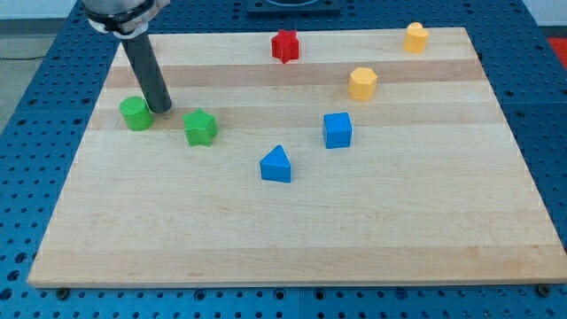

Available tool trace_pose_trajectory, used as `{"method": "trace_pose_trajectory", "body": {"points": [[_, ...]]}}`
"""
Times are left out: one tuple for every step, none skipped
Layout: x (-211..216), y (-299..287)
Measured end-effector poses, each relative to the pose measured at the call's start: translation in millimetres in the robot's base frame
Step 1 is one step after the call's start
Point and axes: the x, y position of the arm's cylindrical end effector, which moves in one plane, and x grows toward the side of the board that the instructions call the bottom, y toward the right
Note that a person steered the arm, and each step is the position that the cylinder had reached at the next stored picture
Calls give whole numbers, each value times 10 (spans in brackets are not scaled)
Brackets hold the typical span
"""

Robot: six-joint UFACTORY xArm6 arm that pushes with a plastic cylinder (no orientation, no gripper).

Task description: Move the blue triangle to the diagonal bottom right of the yellow hexagon

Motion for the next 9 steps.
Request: {"method": "trace_pose_trajectory", "body": {"points": [[52,7],[61,-120],[61,-250],[51,-48],[24,616],[33,1206],[208,1538],[441,1873],[587,2208]]}}
